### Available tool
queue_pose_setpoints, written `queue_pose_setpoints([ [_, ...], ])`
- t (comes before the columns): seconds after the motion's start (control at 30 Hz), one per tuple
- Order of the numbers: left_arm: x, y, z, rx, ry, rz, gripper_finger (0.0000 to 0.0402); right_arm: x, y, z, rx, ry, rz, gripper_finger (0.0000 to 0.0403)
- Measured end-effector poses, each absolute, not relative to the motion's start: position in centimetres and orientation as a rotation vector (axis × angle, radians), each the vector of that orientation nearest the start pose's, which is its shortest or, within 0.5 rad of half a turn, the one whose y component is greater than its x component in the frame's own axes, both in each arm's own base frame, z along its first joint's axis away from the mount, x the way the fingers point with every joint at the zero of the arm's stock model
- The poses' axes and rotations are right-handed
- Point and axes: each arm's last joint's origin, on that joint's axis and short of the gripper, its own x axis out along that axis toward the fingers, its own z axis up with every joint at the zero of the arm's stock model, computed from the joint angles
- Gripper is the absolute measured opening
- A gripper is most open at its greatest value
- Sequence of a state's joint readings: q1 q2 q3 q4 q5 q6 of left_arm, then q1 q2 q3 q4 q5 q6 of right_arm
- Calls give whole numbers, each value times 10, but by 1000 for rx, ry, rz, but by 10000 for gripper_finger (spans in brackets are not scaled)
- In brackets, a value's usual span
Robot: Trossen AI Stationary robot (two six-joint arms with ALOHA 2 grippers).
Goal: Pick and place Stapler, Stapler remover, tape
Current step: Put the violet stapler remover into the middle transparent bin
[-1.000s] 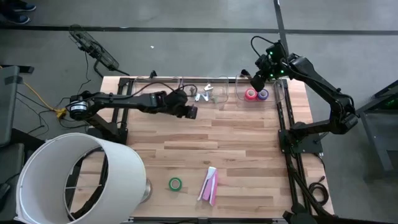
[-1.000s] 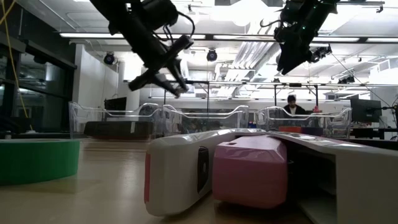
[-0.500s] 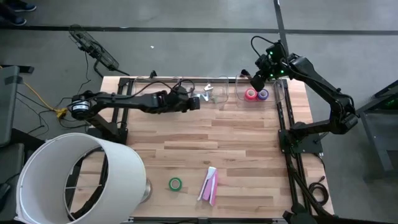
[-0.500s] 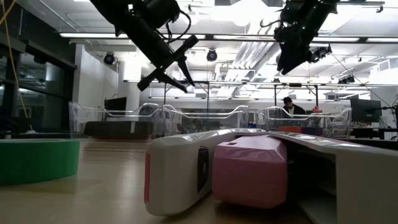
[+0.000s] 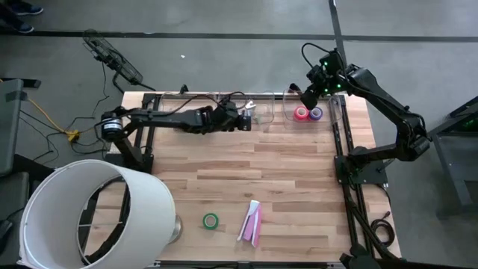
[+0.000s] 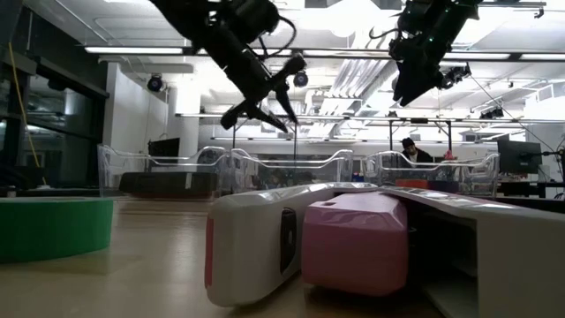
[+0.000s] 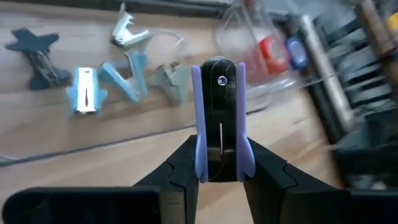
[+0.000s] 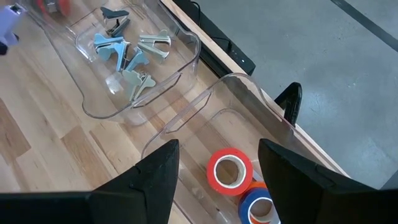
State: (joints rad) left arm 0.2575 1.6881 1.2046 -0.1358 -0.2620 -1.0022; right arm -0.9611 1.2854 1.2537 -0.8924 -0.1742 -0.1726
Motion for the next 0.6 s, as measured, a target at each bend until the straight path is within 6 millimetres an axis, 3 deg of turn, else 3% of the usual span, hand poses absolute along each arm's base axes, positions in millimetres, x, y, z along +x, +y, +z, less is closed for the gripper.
queue_pose_setpoints([
  [0.37,385,136,258,-742,482,821,92,147,-203,332,355,855,-654,211],
  [0.6,390,159,257,-741,533,876,92,147,-202,332,356,856,-653,211],
])
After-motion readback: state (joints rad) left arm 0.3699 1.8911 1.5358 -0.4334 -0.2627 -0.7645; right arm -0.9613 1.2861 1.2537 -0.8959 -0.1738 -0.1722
